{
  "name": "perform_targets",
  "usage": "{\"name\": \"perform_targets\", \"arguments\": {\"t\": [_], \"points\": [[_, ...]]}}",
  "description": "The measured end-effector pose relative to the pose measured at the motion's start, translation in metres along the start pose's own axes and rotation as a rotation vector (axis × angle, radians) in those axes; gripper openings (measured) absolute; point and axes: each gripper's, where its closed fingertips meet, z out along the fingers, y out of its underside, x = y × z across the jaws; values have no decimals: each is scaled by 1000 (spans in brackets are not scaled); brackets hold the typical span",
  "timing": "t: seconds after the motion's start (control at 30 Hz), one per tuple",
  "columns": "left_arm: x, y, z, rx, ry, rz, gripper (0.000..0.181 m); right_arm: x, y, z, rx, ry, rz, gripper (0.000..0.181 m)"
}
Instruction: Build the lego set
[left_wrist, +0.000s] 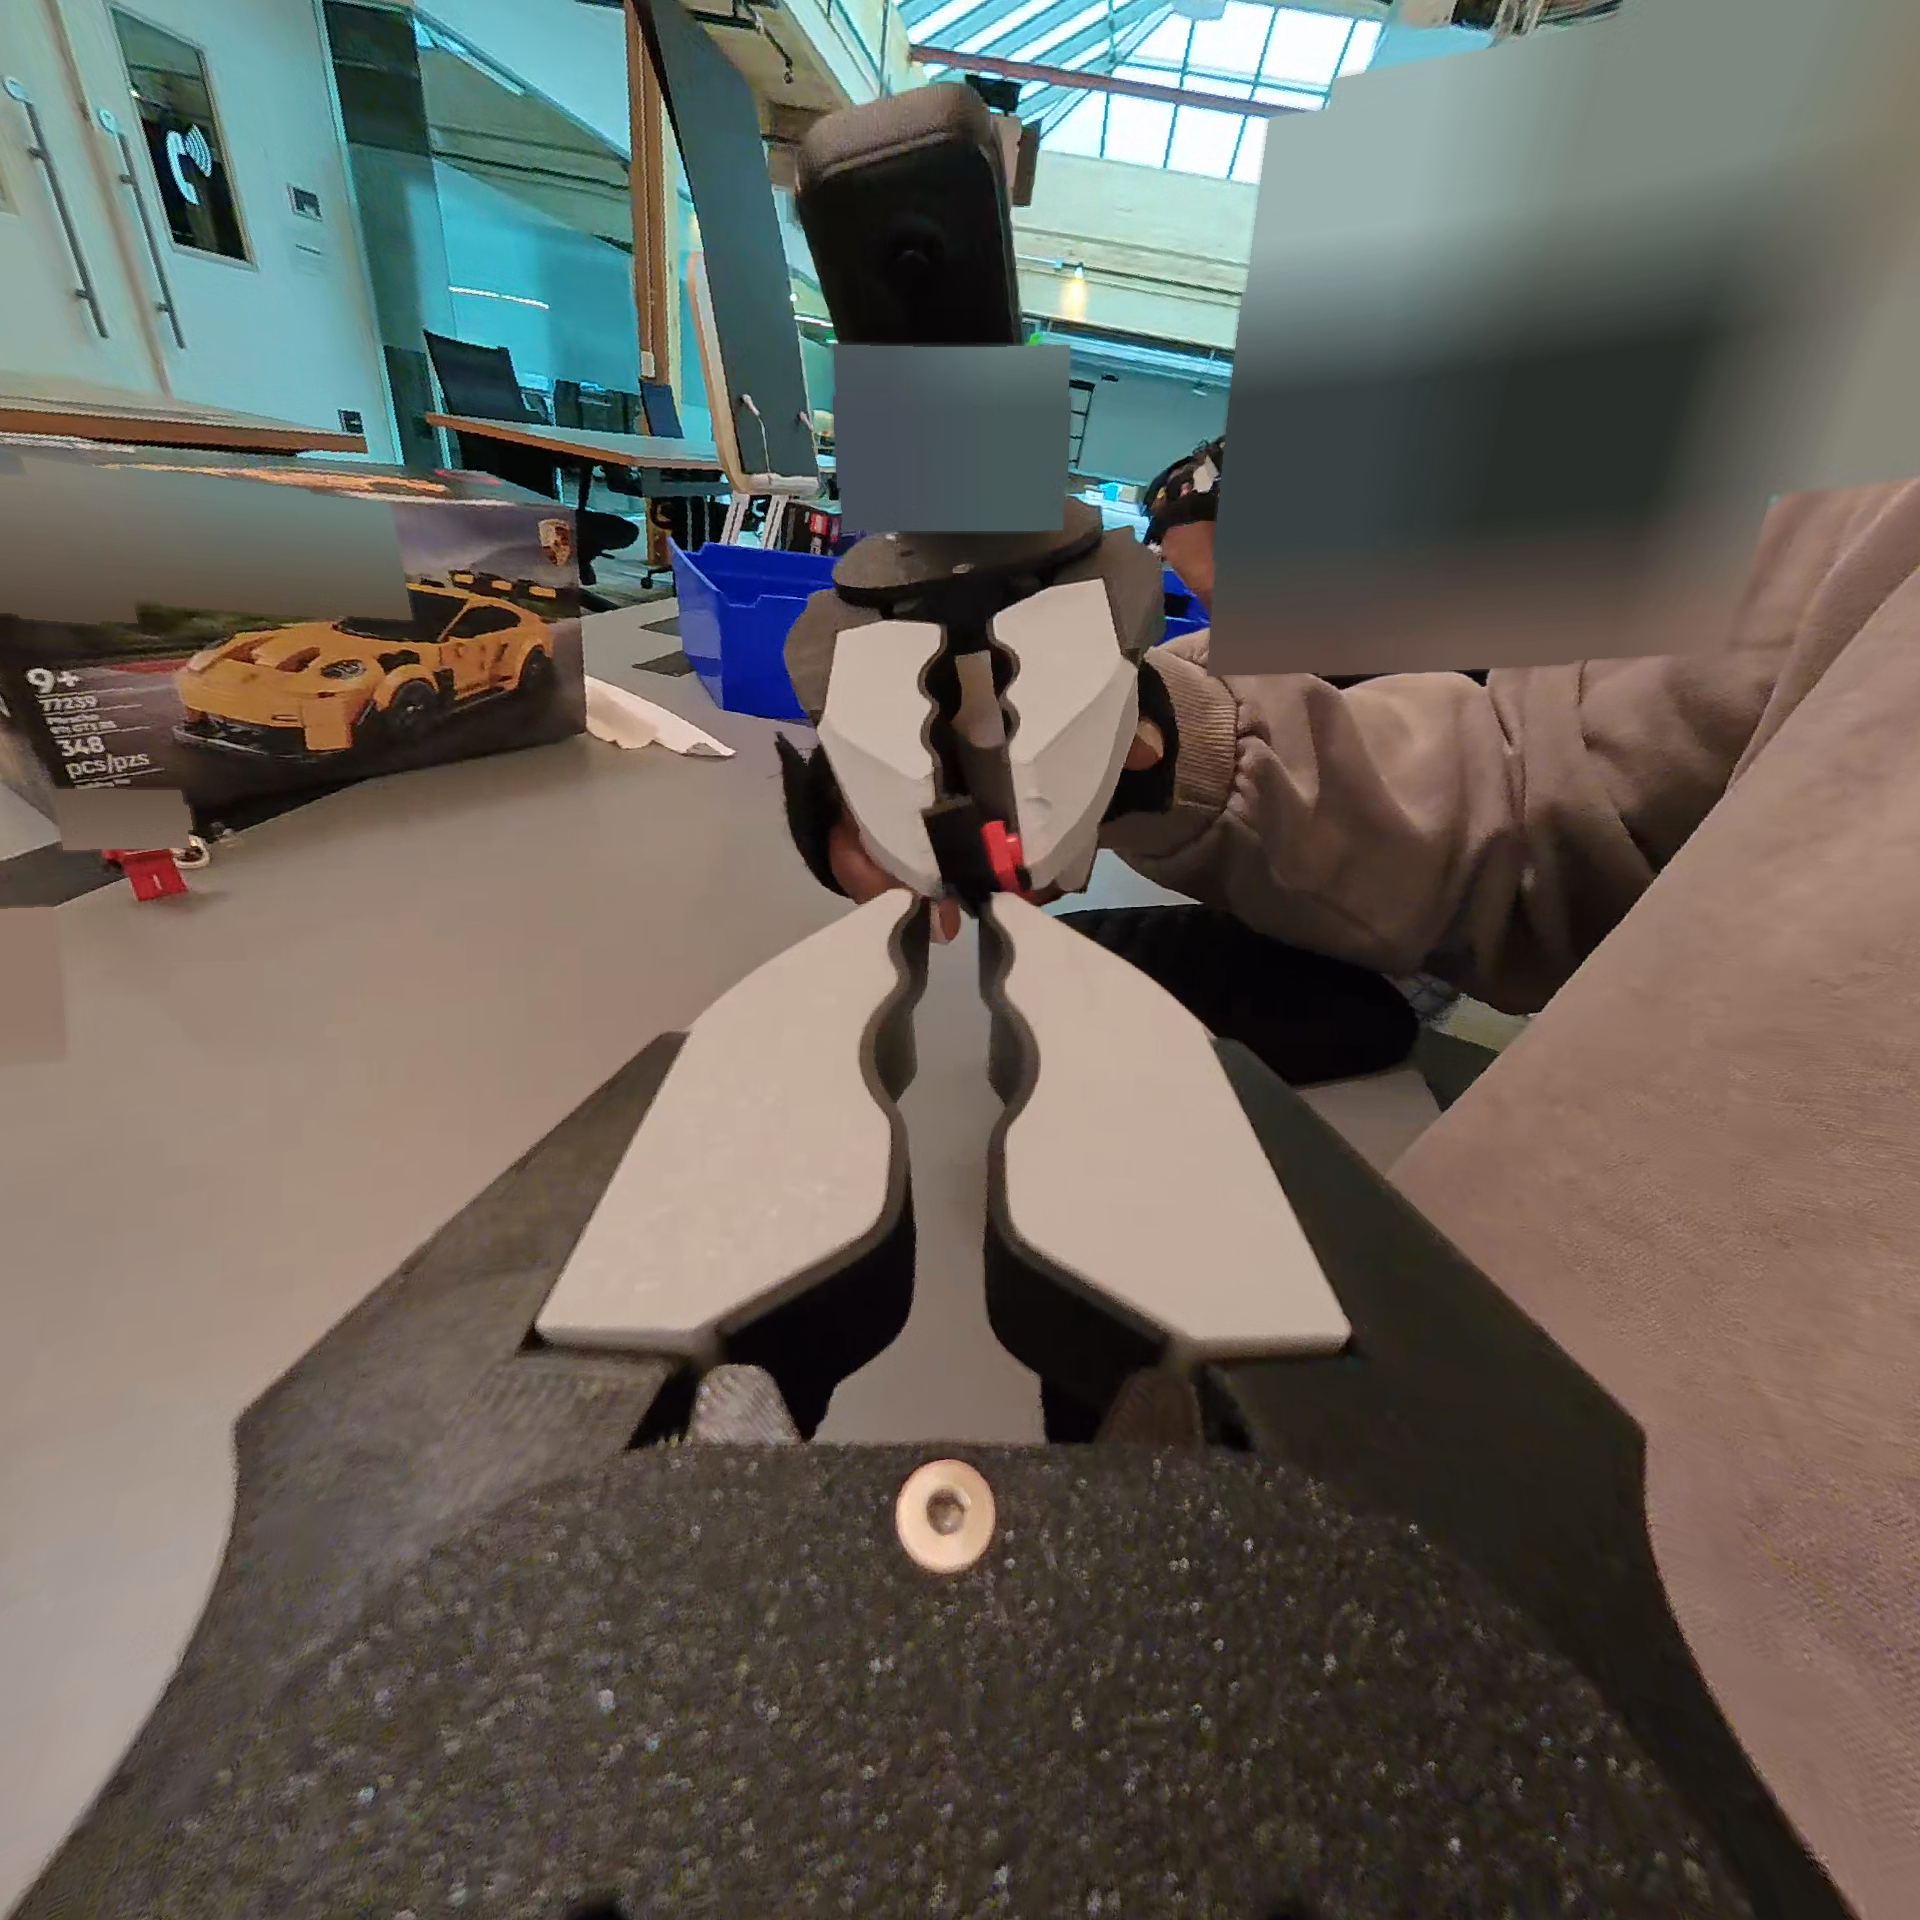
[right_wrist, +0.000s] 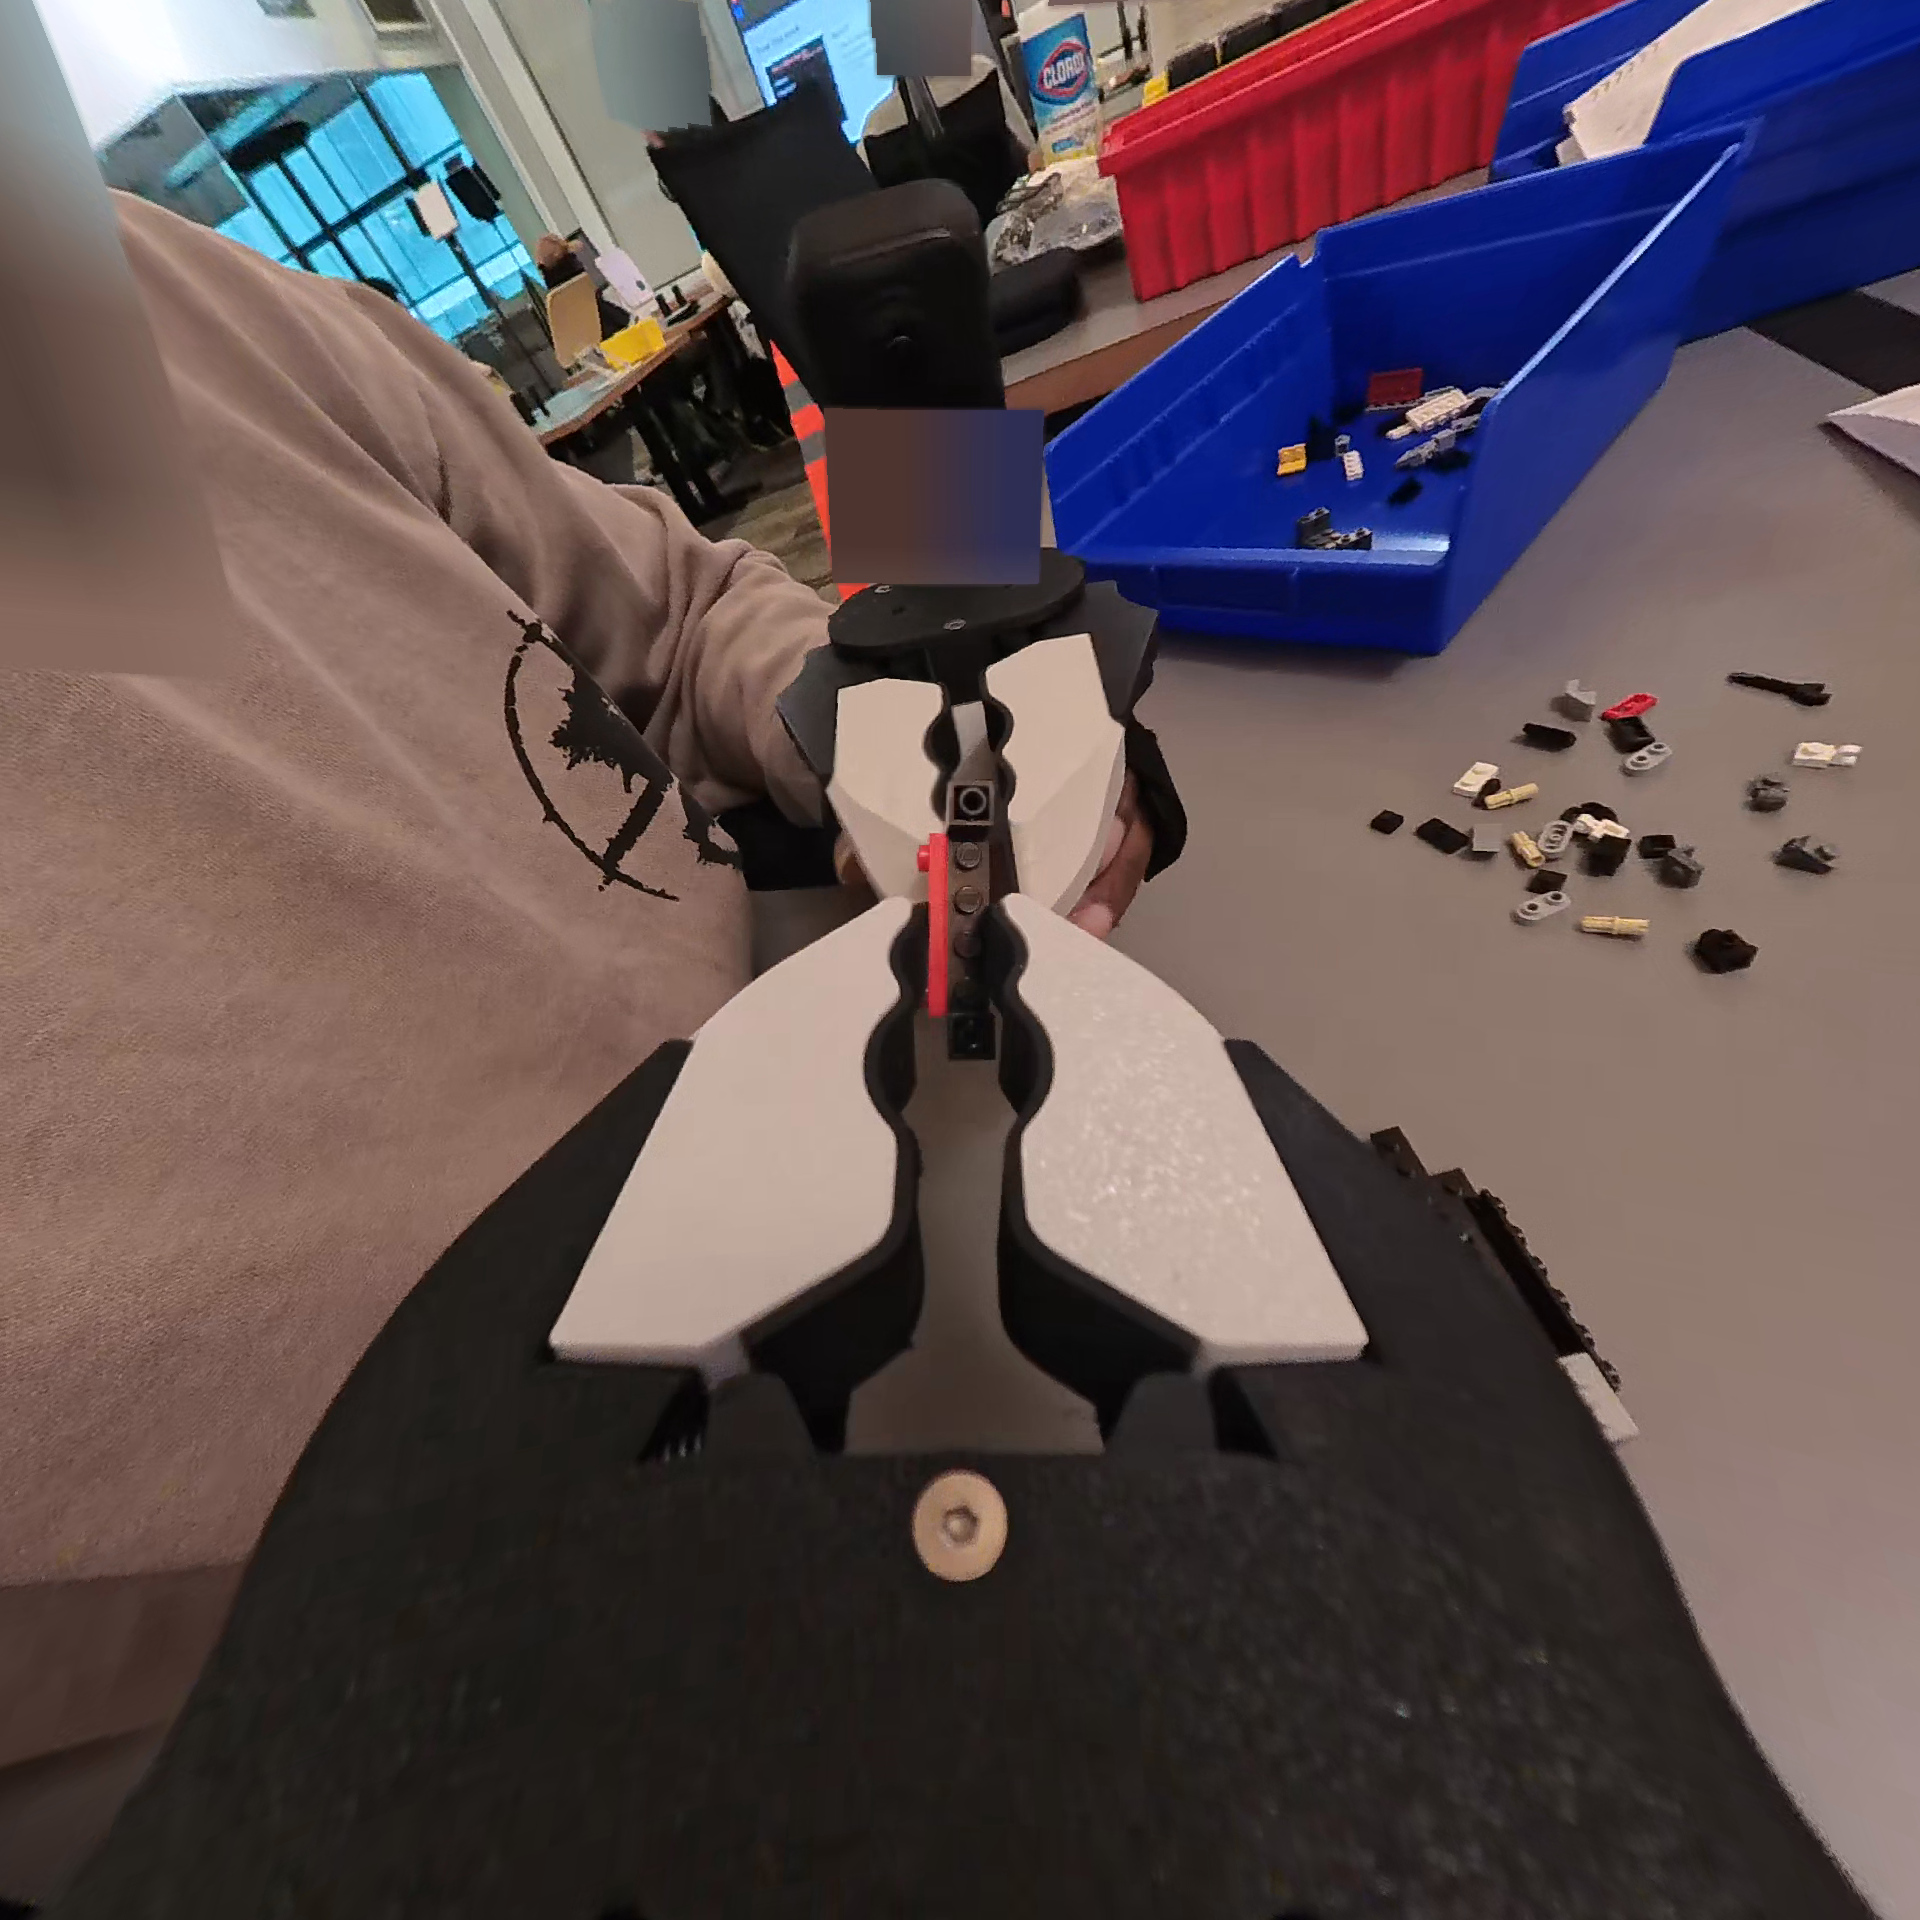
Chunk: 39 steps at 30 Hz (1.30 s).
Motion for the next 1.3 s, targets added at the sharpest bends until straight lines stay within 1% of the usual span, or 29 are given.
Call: {"name": "perform_targets", "arguments": {"t": [0.07, 0.1, 0.27, 0.33, 0.43, 0.6, 0.7, 0.83, 1.07, 1.2, 1.3], "points": [[2, -1, 0, 4, 11, -9, 15, 2, 0, 0, 6, 25, -4, 10], [1, 0, 0, 3, 9, -13, 15, 2, 0, 0, 8, 27, -4, 10], [1, -1, -1, 16, 15, -35, 14, 2, -1, 1, 29, 18, 14, 10], [0, -1, -1, 19, 11, -20, 6, -2, 0, 1, 35, -15, 32, 10], [1, -1, -2, 23, 20, -32, 7, -2, 0, 1, 50, -28, 57, 11], [2, 2, -2, 17, 31, -54, 10, -3, 5, 2, 29, -19, 51, 11], [3, 6, -1, 5, 46, -73, 12, -3, 12, 2, 2, -6, 48, 10], [2, 16, 2, -37, 45, -75, 9, 1, 21, 2, -14, 30, 40, 9], [-5, 26, 4, -76, 23, -108, 7, 11, 30, 0, 3, 70, 57, 8], [-18, 26, 0, -89, -16, -120, 12, 25, 54, -3, -104, 148, 19, 8], [-26, 44, -1, -182, -40, -171, 14, 38, 82, -3, -261, 254, -60, 8]]}}
